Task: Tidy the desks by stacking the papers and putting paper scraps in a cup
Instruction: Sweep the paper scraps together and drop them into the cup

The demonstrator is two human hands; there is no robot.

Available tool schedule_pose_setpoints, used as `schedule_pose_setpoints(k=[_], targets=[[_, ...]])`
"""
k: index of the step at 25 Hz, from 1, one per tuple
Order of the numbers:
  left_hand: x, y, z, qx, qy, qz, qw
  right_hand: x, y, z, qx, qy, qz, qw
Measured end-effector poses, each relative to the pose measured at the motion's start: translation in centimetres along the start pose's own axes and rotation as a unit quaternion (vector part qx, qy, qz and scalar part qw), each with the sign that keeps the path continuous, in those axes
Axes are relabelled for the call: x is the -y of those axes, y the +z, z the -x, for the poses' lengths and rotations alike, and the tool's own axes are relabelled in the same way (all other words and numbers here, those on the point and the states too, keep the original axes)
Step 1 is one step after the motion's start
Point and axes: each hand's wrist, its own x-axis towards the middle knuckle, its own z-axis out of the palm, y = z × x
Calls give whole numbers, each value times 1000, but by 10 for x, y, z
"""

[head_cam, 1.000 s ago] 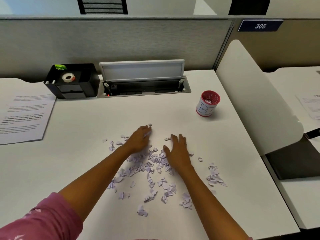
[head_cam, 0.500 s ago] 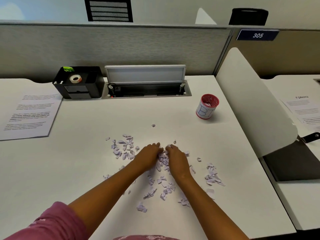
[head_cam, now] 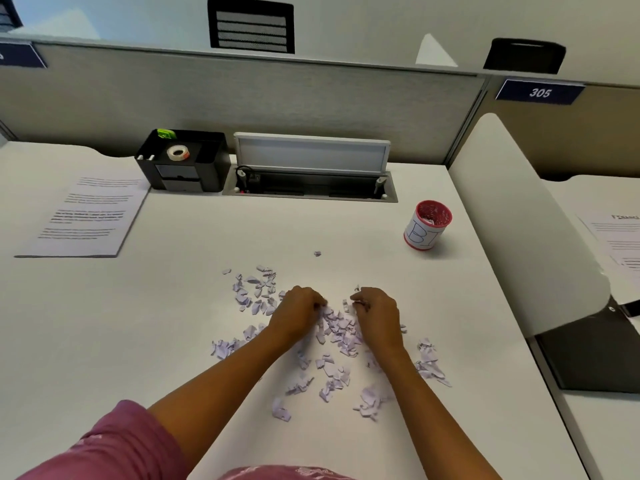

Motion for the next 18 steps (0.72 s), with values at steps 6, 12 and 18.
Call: schedule_pose_setpoints(k=[6,12,18], targets=[[-15,-14,-11,-67,-158,287,943,9,-24,-12,50,260,-384,884],[-44,-18,-18,-50,-163,391,905,14,-31,-23,79,415,-715,557],[-68,-14,-21,-34,-105,343,933,5,-18,-30,58,425,-778,460]])
